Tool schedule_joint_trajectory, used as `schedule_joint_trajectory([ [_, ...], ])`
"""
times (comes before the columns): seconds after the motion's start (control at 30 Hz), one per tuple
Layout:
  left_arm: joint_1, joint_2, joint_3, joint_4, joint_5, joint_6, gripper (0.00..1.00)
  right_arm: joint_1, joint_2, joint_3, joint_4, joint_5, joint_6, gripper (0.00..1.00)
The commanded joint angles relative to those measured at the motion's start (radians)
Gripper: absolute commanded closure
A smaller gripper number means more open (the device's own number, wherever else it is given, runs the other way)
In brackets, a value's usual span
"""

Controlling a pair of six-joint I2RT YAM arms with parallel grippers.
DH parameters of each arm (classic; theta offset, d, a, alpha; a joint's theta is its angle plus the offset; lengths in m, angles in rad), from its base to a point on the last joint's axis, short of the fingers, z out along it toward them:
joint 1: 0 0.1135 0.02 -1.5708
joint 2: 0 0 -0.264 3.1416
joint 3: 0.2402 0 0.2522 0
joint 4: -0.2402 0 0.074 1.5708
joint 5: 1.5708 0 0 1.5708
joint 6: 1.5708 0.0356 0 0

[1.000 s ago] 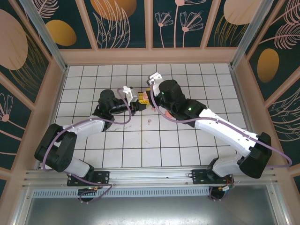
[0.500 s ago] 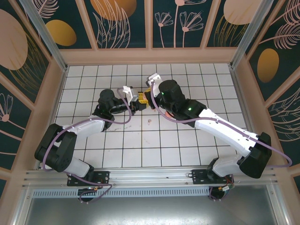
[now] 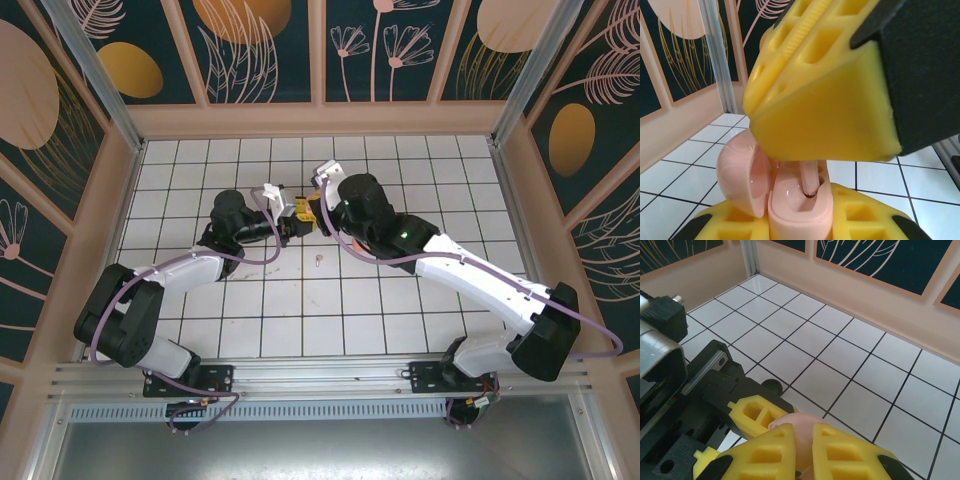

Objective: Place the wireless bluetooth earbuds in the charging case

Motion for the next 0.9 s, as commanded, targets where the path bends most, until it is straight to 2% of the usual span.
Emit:
schedule_joint_trajectory([
  [0.0, -0.005, -0.018, 0.042, 0.049, 0.019, -0.001, 1.00, 0.024, -0.002, -0.013, -0.043, 0.038, -0.040, 0.88],
  [0.27, -0.006, -0.018, 0.036, 0.053, 0.020, 0.003, 1.00, 0.076, 0.063, 0.038, -0.083, 0.060, -0.135, 0.89],
  [0.47, -0.006, -0.014, 0.030, 0.056, 0.024, -0.002, 1.00, 0.087, 0.106, 0.083, -0.101, 0.073, -0.145, 0.86],
  [0.57, -0.007, -0.009, 0.028, 0.057, 0.023, -0.003, 1.00, 0.086, 0.133, 0.128, -0.124, 0.101, -0.118, 0.73],
  [0.63, -0.006, -0.006, 0.023, 0.065, 0.016, -0.009, 1.00, 0.084, 0.147, 0.165, -0.144, 0.124, -0.089, 0.59],
  [0.77, -0.007, 0.003, -0.005, 0.134, -0.033, -0.038, 1.00, 0.056, 0.136, 0.246, -0.182, 0.097, 0.006, 0.45],
  [0.87, -0.006, 0.012, -0.023, 0.175, -0.087, -0.054, 1.00, 0.029, 0.095, 0.283, -0.200, 0.051, 0.092, 0.38],
])
